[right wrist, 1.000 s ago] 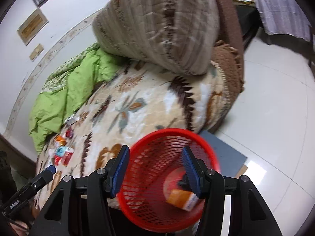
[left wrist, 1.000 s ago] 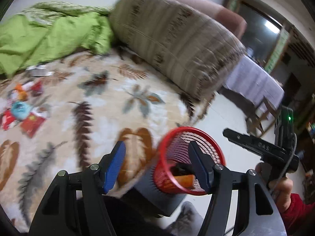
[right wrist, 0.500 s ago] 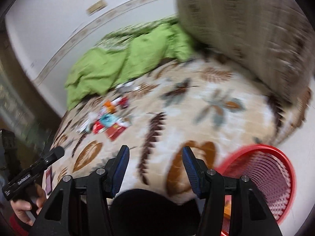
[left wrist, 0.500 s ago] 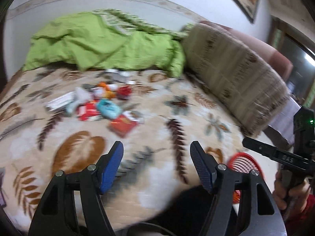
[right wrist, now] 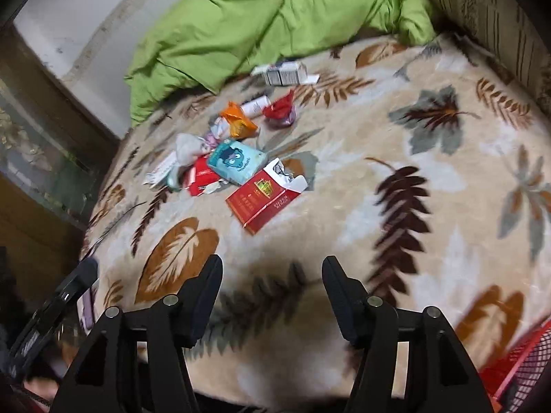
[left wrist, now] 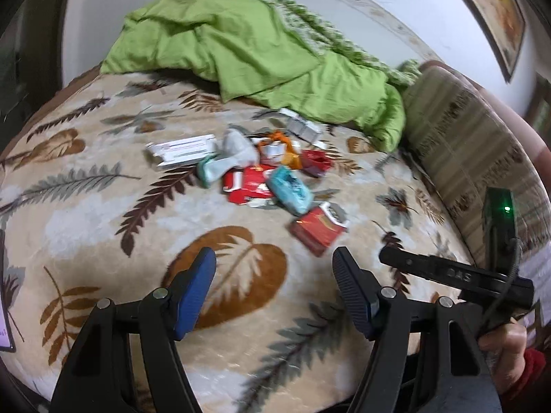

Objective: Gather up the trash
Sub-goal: 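Bring both tools back over the remaining trash on the bed, then grasp the red FILTER KINGS cigarette box with the right tool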

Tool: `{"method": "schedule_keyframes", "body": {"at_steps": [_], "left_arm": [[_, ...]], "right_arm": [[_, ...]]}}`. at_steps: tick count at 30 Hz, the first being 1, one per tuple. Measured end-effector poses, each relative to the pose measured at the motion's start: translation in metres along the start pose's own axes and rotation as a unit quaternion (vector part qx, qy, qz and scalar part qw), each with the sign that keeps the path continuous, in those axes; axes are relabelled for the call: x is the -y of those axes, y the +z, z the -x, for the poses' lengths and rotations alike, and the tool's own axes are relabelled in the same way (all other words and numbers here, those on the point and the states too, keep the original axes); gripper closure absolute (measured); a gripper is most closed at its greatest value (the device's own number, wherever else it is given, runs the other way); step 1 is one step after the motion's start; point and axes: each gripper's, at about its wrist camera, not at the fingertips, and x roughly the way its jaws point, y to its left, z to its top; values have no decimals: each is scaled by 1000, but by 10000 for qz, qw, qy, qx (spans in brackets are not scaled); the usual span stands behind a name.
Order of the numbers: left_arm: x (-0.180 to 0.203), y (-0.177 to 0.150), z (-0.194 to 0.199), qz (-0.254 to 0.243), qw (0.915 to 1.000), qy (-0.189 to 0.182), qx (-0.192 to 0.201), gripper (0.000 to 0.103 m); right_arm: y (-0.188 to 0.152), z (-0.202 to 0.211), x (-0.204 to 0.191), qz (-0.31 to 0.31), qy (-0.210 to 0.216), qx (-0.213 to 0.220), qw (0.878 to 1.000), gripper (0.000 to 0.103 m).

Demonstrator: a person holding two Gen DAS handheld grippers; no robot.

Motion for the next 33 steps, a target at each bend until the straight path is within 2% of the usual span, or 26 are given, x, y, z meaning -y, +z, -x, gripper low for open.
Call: {"method": "schedule_keyframes", "body": {"at_steps": [2, 8, 11, 13, 14, 17, 20, 21, 22, 23, 24, 26, 33], "left_arm": [[-14, 2, -8, 141, 9999, 36, -57, 34], [-43, 8, -14, 387, 9992, 111, -43, 34], [-56, 10, -16, 489, 9987, 137, -39, 34], [-62, 11, -19, 550, 9983, 176, -53, 34], [-65, 12, -21, 576, 9982, 175, -71, 34], [-67, 12, -25, 584, 9981, 186, -116, 34], [-66, 13, -28, 542, 9983, 162, -137, 34], [-64, 14, -30, 520, 9984, 165, -147, 34], [-62, 14, -32, 487, 9985, 164, -172, 34], [-59, 15, -35, 447, 9987, 150, -201, 34], [-55, 16, -37, 410, 9988, 134, -216, 34], [-48, 18, -41, 329, 9991, 99, -242, 34], [-7, 40, -81, -59, 9987, -261, -426, 34]], "right_arm": [[10, -20, -6, -13, -126, -101, 9999, 31], [40, -77, -4, -621, -449, -387, 9963, 28], [55, -101, -2, -887, -791, -427, 9920, 28], [65, -114, -11, -704, -1299, -436, 9881, 28], [68, -118, -14, -650, -1394, -413, 9872, 27], [77, -134, -29, -340, -1660, -474, 9844, 22], [73, -139, -35, -36, -1642, -480, 9853, 22], [71, -135, -33, -10, -1584, -399, 9866, 26], [68, -130, -31, -14, -1540, -335, 9875, 35], [65, -125, -29, -58, -1430, -279, 9893, 59], [63, -117, -25, -121, -1277, -241, 9915, 68], [57, -102, -19, -105, -1131, -82, 9935, 76], [24, -25, 4, 95, -601, 764, 9952, 77]]}}
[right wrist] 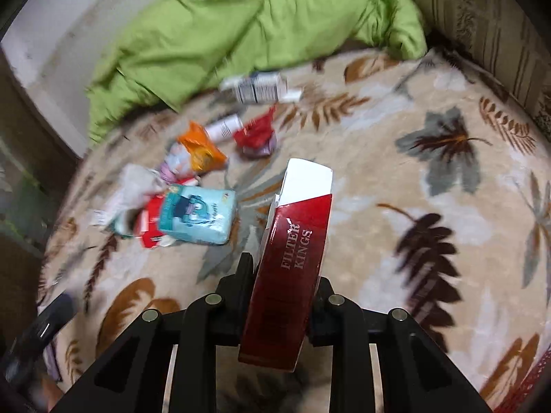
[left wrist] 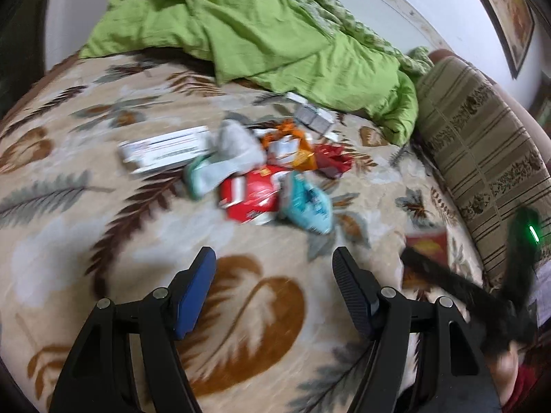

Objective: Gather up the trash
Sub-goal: 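Grasp the red FILTER KINGS cigarette box with the right tool, then grasp the blue Hangyodon snack bag with the left tool while the right tool holds the red box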

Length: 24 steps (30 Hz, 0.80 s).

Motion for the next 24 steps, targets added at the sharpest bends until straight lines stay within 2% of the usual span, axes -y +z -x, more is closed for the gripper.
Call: {"method": "schedule_keyframes", "body": {"at_steps": [4, 6, 9, 11, 12, 15, 19, 21, 23, 24], "left_arm": [[11, 27, -36, -49, 10000, -64, 3, 34], [13, 41, -54, -9, 9999, -158, -10, 35], [13, 56, -87, 88, 9986, -434, -281, 37], [13, 56, -106, 102, 9983, -300, -481, 39], [14, 51, -111, 68, 9976, -338, -595, 43], [25, 29, -108, -239, 9943, -676, -785, 49], [47, -11, -87, -979, 9810, -1227, -1136, 50], [50, -22, -75, -1181, 9788, -1217, -1149, 50], [49, -21, -65, -1247, 9807, -1051, -1080, 49], [47, -18, -61, -1229, 9826, -940, -1023, 45]], "right_arm": [[-22, 24, 7, 131, 140, 358, 9992, 77], [-26, 23, 12, -29, 321, 276, 9991, 77], [-20, 19, 25, -305, 405, 292, 9983, 77], [-20, 15, 29, -411, 433, 235, 9979, 77], [-19, 15, 31, -453, 452, 239, 9977, 77], [-19, 17, 35, -505, 528, 278, 9969, 77], [-18, 21, 45, -723, 564, 384, 9950, 77], [-17, 22, 51, -867, 523, 419, 9940, 77], [-17, 20, 55, -947, 539, 350, 9934, 77], [-17, 19, 56, -983, 548, 310, 9932, 77]]}}
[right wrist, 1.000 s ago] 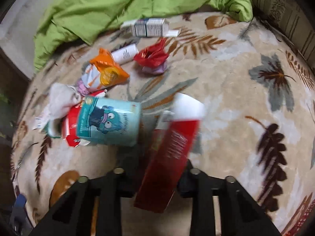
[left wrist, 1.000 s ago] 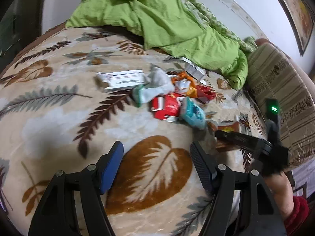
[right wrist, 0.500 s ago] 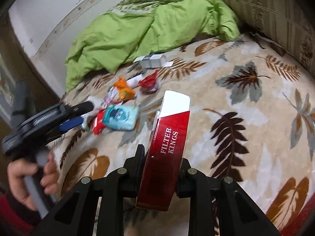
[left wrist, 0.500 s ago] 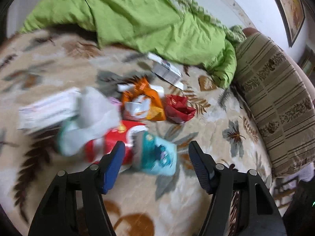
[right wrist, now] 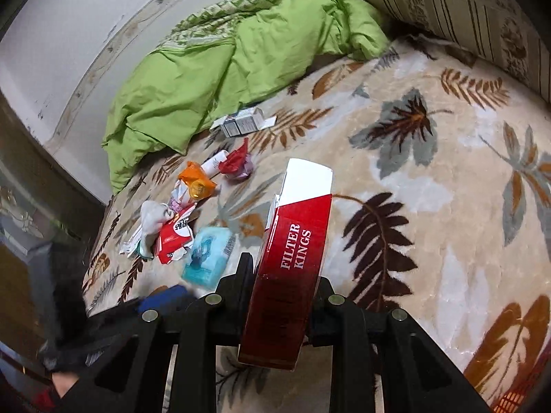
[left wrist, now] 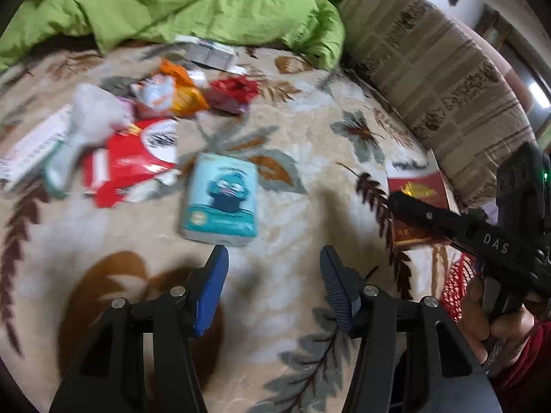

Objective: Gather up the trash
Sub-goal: 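Grasp the blue Hangyodon snack bag with the left tool while the right tool holds the red box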

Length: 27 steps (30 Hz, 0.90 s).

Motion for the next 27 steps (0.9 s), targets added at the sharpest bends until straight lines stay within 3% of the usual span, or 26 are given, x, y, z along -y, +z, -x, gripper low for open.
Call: {"method": "schedule_keyframes", "body": {"at_steps": [3, 6, 11, 12, 13, 14, 18, 22, 27], "left_arm": [[-7, 15, 8, 85, 9985, 493, 227, 33], [-10, 27, -6, 226, 9983, 530, 124, 32], [-1, 35, -46, 91, 9944, 1040, -192, 32], [-1, 36, -53, 96, 9922, 1217, -234, 35], [-3, 36, -61, 150, 9912, 1292, -253, 49], [-5, 34, -63, 189, 9908, 1316, -242, 55], [-10, 28, -56, 332, 9903, 1346, -16, 65], [-5, 9, -34, 413, 9909, 1265, 204, 66], [3, -24, 10, 546, 9861, 1448, 612, 66]], "right_arm": [[0, 0, -3, 50, 23, 7, 10000, 77], [0, 1, -5, 150, 24, 33, 9999, 77], [-1, 0, -6, 159, -10, 35, 9999, 77], [-1, 1, -5, 166, -20, 42, 9999, 77], [-1, 1, -6, 173, -26, 51, 9998, 77], [-1, 1, -6, 188, -28, 56, 9998, 77], [-2, 2, -10, 302, -53, 63, 9995, 77], [-4, 2, -17, 517, -29, 57, 9986, 77], [-9, 0, -31, 892, 43, 19, 9960, 77]]}}
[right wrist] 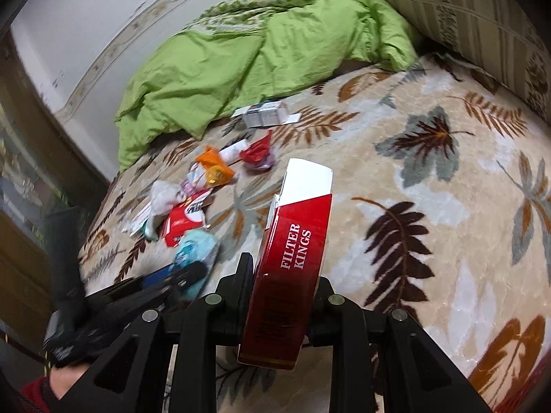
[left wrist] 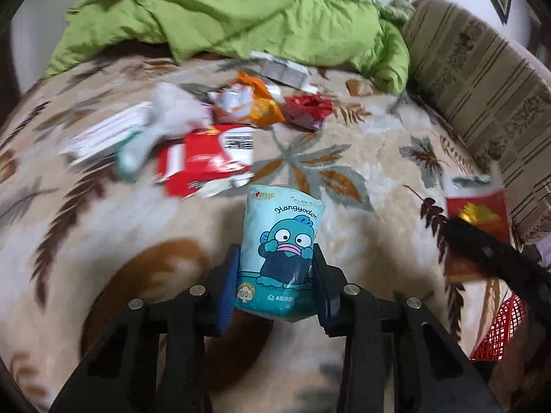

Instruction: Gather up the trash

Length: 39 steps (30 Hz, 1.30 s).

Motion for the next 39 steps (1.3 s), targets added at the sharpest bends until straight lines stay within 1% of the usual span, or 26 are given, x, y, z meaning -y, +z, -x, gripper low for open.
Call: {"method": "schedule_keyframes", "body": {"at_steps": [4, 6, 8, 10, 14, 17, 19, 23, 31, 39], "left_arm": [[-6, -24, 38, 30, 9991, 252, 342, 66], [-10, -31, 48, 59, 9983, 344, 477, 66], [-18, -33, 57, 269, 9971, 326, 630, 66], [-23, -33, 60, 363, 9963, 336, 696, 66], [-21, -38, 62, 384, 9957, 335, 768, 66], [-20, -39, 62, 387, 9957, 287, 789, 66], [-15, -40, 61, 296, 9959, 289, 807, 66], [-9, -42, 61, 155, 9955, 283, 886, 66], [-18, -41, 60, 359, 9953, 181, 879, 66], [-17, -42, 60, 345, 9954, 184, 877, 66]], "right_arm": [[-2, 0, -10, 209, 44, 7, 9998, 77], [-4, 0, -15, 309, 37, 13, 9995, 77], [-6, 1, -20, 404, 33, 45, 9992, 77], [-8, 4, -25, 494, 6, 106, 9987, 77], [-14, 15, -36, 746, -32, 280, 9968, 77], [-19, 19, -40, 817, -42, 311, 9962, 77], [-21, 20, -42, 884, -88, 334, 9955, 77], [-21, 15, -41, 871, -132, 248, 9958, 77], [-22, 10, -42, 916, -216, 172, 9954, 77], [-21, 10, -40, 877, -185, 153, 9959, 77]]}}
